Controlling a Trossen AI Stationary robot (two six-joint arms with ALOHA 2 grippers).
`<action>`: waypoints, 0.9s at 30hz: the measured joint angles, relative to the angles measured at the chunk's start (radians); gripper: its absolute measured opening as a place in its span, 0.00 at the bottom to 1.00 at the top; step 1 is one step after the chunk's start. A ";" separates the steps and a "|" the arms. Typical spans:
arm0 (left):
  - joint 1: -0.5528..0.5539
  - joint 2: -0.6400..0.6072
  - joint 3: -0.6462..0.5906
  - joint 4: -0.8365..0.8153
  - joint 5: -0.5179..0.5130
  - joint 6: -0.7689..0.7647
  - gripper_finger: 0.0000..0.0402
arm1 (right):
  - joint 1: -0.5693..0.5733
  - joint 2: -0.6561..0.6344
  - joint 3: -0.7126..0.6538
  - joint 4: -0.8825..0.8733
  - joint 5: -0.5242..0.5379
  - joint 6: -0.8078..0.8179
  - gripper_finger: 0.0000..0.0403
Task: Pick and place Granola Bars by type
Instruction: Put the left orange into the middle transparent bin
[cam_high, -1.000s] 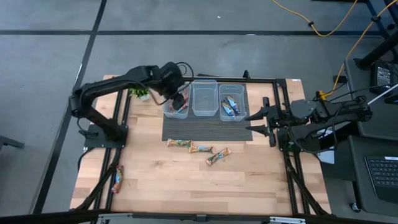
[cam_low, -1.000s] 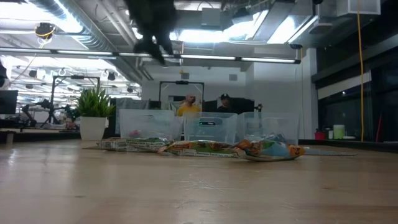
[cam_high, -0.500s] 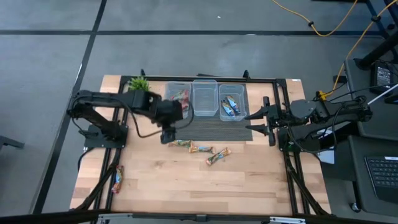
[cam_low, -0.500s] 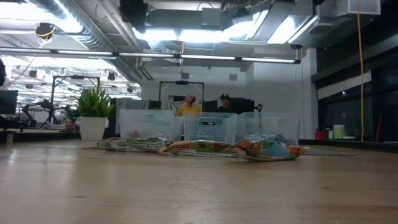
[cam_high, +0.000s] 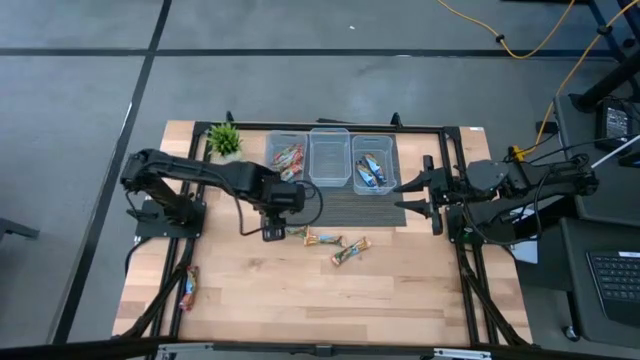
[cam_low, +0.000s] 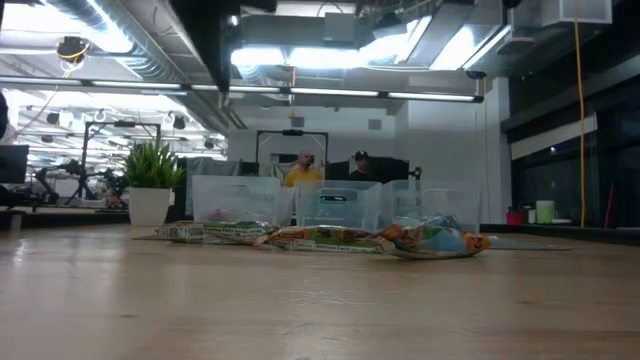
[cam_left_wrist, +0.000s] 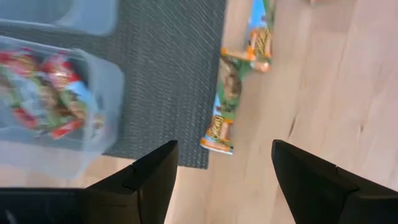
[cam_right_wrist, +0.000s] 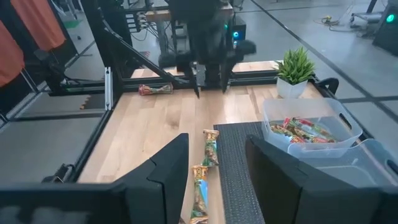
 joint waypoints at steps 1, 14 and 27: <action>0.002 0.013 -0.011 0.010 0.005 0.010 0.63 | 0.000 0.000 0.000 -0.001 0.000 0.006 0.40; 0.047 0.059 -0.269 0.348 0.049 0.034 0.63 | 0.000 0.000 0.000 -0.003 0.000 0.029 0.40; 0.052 0.063 -0.485 0.567 0.119 0.002 0.63 | 0.000 0.000 0.000 -0.011 -0.001 0.029 0.40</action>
